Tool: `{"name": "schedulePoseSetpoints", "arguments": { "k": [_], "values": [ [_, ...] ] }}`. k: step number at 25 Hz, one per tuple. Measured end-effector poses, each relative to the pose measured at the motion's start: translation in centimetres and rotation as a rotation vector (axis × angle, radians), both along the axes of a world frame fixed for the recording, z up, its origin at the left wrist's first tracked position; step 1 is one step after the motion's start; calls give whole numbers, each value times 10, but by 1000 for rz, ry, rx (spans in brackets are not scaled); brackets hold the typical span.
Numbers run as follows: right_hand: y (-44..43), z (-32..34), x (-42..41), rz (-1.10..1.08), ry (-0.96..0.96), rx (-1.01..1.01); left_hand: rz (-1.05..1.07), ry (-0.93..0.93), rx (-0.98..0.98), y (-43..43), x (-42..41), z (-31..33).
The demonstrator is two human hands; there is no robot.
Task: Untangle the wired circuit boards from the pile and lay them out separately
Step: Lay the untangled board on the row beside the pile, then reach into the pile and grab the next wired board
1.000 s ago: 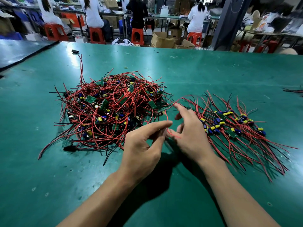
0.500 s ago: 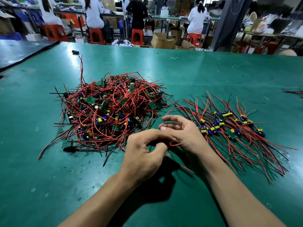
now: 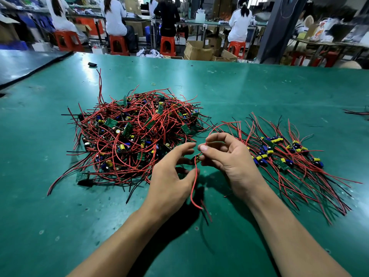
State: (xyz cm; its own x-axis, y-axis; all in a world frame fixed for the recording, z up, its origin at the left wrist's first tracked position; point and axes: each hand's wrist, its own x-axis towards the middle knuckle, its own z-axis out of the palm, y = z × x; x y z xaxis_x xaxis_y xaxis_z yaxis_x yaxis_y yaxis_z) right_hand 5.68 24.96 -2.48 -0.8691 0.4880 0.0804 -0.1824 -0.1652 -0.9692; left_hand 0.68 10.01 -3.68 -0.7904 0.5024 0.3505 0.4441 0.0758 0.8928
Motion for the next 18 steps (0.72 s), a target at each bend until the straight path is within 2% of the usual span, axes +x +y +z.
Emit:
{"name": "schedulePoseSetpoints", "arguments": {
  "k": [3,7,11,16,18],
  "values": [
    [-2,2,0,50,9,-122,26,-5,-7,0,0,0],
    [5,5,1,78,-57,29,-19,-333,134,2,-3,1],
    [2,1,3,208,-180,116,-119,-498,218,1,-4,2],
    [-5,-1,5,285,-216,171,-109,-449,160,2,-6,0],
    [-9,-3,4,281,-208,126,-88,-404,125,3,-6,-3]
  ]
}}
